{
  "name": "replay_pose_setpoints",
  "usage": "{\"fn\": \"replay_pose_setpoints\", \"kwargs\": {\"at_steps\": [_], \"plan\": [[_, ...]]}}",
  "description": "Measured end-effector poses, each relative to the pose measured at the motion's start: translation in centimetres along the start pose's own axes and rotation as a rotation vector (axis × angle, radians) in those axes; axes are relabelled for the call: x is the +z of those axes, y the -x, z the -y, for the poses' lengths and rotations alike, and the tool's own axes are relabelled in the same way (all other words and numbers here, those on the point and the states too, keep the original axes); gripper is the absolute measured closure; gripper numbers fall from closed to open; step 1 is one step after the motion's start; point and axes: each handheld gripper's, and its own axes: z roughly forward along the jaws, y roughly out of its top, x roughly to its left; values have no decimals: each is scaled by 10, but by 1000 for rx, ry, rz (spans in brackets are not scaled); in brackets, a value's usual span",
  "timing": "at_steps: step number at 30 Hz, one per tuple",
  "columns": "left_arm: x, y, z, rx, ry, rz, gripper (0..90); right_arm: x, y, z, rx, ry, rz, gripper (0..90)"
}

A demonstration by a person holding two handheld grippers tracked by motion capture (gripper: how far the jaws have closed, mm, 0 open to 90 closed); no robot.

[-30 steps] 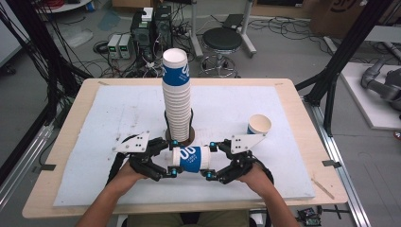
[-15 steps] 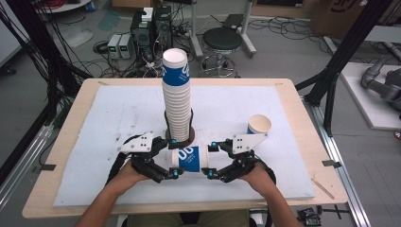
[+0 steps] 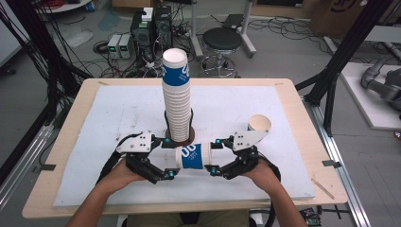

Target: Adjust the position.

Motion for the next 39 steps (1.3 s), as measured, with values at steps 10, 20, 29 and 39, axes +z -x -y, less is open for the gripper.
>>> {"fn": "replay_pose_setpoints", "kwargs": {"at_steps": [10,20,29,39], "plan": [[0,-3,-13,21,-69,2,146,3,-2,-21,-69,-130,10,267],[7,-4,-22,60,-170,23,146,11,-5,-36,-137,-244,0,267],[21,-1,-25,85,-255,56,148,19,-9,-50,-186,-338,-2,264],[37,-1,-24,73,-350,85,174,29,-14,-54,-218,-414,-16,263]]}}
